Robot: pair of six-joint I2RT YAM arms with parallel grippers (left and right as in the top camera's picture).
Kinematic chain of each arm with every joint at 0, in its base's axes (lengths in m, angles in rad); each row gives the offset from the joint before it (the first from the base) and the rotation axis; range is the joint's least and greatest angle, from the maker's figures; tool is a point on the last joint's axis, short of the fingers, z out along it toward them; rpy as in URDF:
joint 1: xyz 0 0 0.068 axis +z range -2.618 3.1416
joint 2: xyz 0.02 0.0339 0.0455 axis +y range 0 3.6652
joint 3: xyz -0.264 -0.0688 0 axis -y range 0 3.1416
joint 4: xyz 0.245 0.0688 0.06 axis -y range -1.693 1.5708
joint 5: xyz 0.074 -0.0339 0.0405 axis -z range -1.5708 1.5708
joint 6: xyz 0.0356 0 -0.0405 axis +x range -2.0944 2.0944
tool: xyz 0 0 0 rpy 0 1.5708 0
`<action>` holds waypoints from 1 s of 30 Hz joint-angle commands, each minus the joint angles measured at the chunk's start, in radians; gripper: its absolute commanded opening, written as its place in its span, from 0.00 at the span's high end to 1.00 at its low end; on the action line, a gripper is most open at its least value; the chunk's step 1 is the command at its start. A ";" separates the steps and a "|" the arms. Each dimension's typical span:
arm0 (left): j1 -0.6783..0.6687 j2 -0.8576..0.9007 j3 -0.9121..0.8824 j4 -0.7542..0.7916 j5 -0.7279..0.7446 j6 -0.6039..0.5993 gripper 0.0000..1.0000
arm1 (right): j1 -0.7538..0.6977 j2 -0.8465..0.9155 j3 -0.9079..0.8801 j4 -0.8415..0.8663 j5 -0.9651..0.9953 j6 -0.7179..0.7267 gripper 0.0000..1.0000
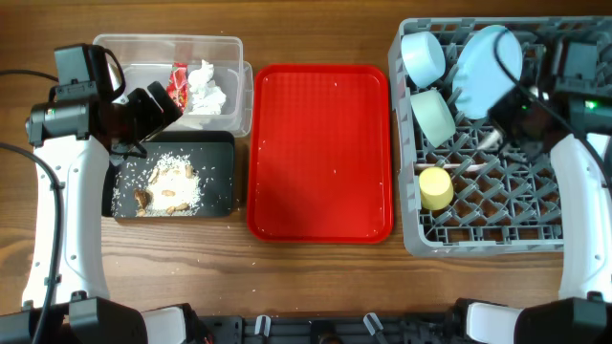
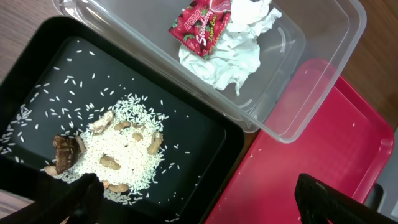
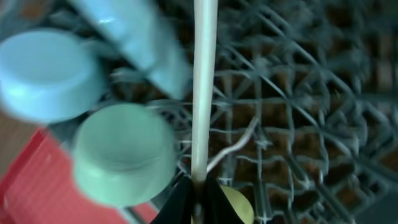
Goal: Sort waste into correct bins and load items into the dishwasher rack
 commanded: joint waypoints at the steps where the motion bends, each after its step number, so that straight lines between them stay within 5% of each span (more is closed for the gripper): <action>1: 0.005 -0.003 0.014 0.003 0.012 0.005 0.00 | -0.005 0.013 -0.068 0.006 0.034 0.263 0.88; 3: 0.005 -0.003 0.014 0.003 0.012 0.005 0.00 | -0.003 0.013 -0.084 0.014 0.020 0.262 0.51; 5: 0.005 -0.003 0.014 0.003 0.012 0.005 0.00 | -0.003 0.013 -0.085 0.013 0.018 0.259 0.36; 8: 0.005 -0.003 0.014 0.003 0.011 0.005 0.00 | -0.003 0.011 -0.084 0.012 0.014 0.232 0.30; 14: 0.005 -0.003 0.014 0.003 0.012 0.005 0.00 | -0.003 -0.043 -0.056 -0.004 -0.053 0.112 0.33; 19: 0.005 -0.003 0.014 0.003 0.012 0.005 0.00 | 0.039 -0.237 -0.001 -0.005 -0.123 -0.300 0.33; 20: 0.005 -0.003 0.014 0.003 0.012 0.005 0.00 | 0.052 -0.283 0.006 0.000 -0.150 -0.377 0.22; 21: 0.005 -0.003 0.014 0.003 0.012 0.005 0.00 | 0.065 -0.331 0.008 0.003 -0.171 -0.418 0.00; 30: 0.005 -0.003 0.014 0.003 0.012 0.005 0.00 | 0.077 -0.654 0.008 -0.038 -0.154 -0.494 0.00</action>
